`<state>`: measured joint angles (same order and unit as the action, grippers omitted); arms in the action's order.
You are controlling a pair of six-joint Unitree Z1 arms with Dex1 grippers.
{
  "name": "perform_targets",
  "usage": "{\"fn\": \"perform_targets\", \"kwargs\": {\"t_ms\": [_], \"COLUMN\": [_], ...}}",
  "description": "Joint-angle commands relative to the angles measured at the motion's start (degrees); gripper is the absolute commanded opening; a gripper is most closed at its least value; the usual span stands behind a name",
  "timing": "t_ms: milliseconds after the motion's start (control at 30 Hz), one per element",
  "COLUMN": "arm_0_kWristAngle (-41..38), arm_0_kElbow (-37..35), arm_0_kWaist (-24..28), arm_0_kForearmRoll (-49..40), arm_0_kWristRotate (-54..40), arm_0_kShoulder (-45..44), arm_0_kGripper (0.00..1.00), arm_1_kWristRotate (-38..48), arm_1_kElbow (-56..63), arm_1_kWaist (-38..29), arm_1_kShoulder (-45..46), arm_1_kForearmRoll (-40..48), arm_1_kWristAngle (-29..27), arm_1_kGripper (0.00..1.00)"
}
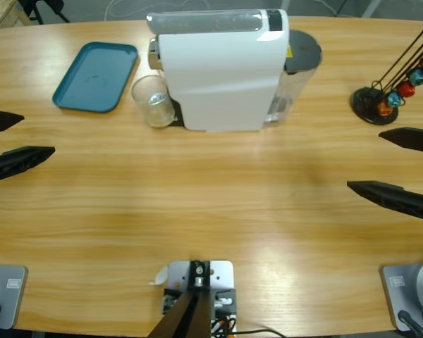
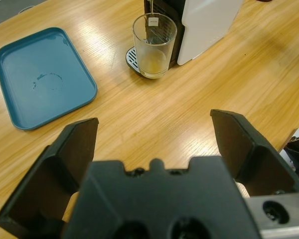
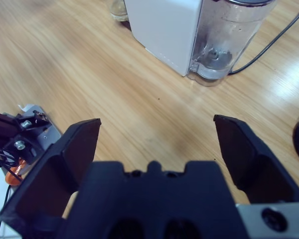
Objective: Pour coffee
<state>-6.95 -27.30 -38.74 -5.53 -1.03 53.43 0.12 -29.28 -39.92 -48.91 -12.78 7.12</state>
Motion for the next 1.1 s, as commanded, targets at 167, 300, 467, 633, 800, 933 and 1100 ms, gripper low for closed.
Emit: {"fn": "perform_targets", "kwargs": {"t_ms": [167,300,467,633,800,933,1100], "arm_0_kWristAngle": [-0.96,-1.05,-1.05,-1.05,-1.05,-1.05,-0.96], "arm_0_kElbow": [0.93,0.93,0.93,0.93,0.93,0.93,0.51], "arm_0_kWaist": [0.25,0.26,0.25,0.25,0.25,0.25,0.25], "arm_0_kForearmRoll": [-0.63,-0.63,-0.63,-0.63,-0.63,-0.63,-0.31], "arm_0_kWristRotate": [0.59,0.59,0.59,0.59,0.59,0.59,0.59], "arm_0_kShoulder": [2.11,2.29,2.47,2.55,2.55,2.59,4.56], "arm_0_kGripper": [1.0,1.0,1.0,1.0,1.0,1.0,1.0], "arm_1_kWristRotate": [0.15,0.15,0.15,0.15,0.15,0.15,0.32], "arm_1_kElbow": [0.01,0.01,0.01,0.01,0.01,0.01,0.01], "arm_1_kWaist": [-0.42,-0.42,-0.42,-0.42,-0.42,-0.42,-0.42], "arm_1_kShoulder": [-0.32,-0.53,-0.78,-0.75,-0.75,-0.66,-0.94], "arm_1_kForearmRoll": [-0.66,-0.65,-0.58,-0.58,-0.58,-0.58,-0.47], "arm_1_kWristAngle": [-0.37,-0.2,-0.18,-0.09,-0.09,-0.09,-0.18], "arm_1_kGripper": [1.0,1.0,1.0,1.0,1.0,1.0,1.0]}}
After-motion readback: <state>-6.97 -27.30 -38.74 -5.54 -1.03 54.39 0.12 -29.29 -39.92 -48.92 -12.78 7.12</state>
